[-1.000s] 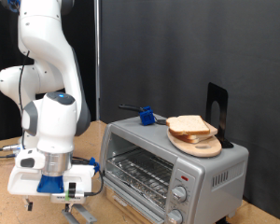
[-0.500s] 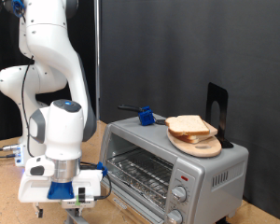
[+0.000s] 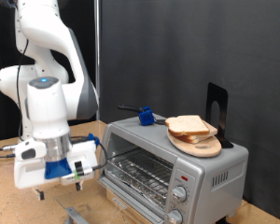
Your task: Make a piece of toast with the oven
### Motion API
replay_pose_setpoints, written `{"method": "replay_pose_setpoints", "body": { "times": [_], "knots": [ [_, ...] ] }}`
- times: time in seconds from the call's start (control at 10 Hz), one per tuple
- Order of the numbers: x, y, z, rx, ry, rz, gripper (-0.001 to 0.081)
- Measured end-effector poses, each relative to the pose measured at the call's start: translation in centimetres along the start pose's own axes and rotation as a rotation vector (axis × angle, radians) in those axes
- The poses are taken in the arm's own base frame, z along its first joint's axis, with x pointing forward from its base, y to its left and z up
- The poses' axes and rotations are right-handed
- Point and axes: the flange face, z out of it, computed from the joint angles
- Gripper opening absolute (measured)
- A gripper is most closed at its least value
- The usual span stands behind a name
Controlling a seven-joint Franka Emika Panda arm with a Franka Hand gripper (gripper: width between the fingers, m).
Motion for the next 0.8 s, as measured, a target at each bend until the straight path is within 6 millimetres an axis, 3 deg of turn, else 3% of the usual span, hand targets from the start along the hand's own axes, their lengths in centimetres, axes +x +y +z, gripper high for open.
{"method": "replay_pose_setpoints", "body": {
  "times": [0.2, 0.4, 0.8],
  "knots": [
    [-0.4, 0.7, -2.5, 0.055, 0.01, -0.019, 0.0806],
    [-0.5, 0.9, -2.3, 0.052, -0.025, -0.033, 0.0806],
    [1.9, 4.7, -6.3, 0.232, -0.144, -0.1, 0.0806]
  ]
}}
